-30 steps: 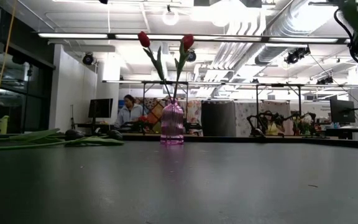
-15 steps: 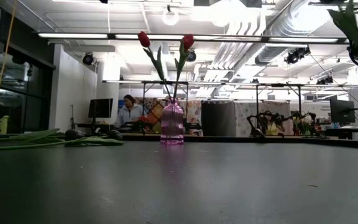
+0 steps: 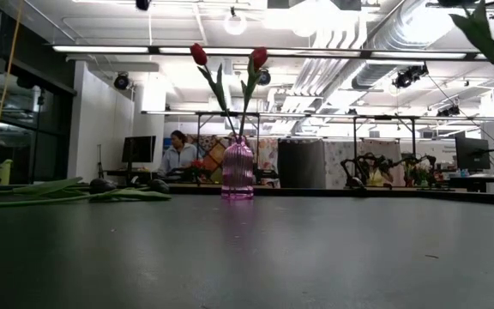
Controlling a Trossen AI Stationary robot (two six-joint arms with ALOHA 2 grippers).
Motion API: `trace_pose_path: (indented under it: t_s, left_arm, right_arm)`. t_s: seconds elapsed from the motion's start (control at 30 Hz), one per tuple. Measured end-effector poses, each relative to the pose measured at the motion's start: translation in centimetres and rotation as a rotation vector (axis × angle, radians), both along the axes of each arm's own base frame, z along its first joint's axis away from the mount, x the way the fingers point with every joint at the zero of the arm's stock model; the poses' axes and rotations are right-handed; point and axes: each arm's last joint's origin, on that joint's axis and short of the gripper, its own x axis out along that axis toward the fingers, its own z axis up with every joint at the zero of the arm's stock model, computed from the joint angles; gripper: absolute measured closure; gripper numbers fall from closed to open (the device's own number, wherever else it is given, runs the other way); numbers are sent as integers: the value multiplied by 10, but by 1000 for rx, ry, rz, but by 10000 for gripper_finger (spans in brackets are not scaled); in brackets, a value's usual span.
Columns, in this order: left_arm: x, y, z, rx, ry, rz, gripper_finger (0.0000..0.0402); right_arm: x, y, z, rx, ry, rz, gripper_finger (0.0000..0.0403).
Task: Sort flowers into vase by color
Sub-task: Put the right black tulip into the right transparent vase
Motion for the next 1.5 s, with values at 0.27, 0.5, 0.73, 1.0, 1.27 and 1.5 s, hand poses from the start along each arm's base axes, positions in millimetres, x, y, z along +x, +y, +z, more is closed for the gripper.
trace_pose_path:
  t_s: [0.27, 0.5, 0.73, 1.0, 1.27, 1.5]
  left_arm:
    - [0, 0, -26, -165, 238, -26, 195]
    - [1, -1, -28, -145, 256, -65, 195]
    - [-3, -1, -38, -173, 362, -27, 195]
    - [0, 3, -68, -286, 636, 116, 195]
    - [24, 3, -124, -310, 1091, 183, 195]
    - [38, 0, -177, -315, 1355, 216, 195]
  right_arm:
    - [18, -10, 48, -198, -333, -174, 140]
    - [20, -38, 73, -402, -395, -440, 140]
    - [37, -62, 90, -520, -261, -665, 140]
    - [68, -92, 99, -522, -34, -664, 140]
    - [92, -128, 130, -650, 121, -703, 140]
    - [101, -151, 143, -685, 241, -728, 140]
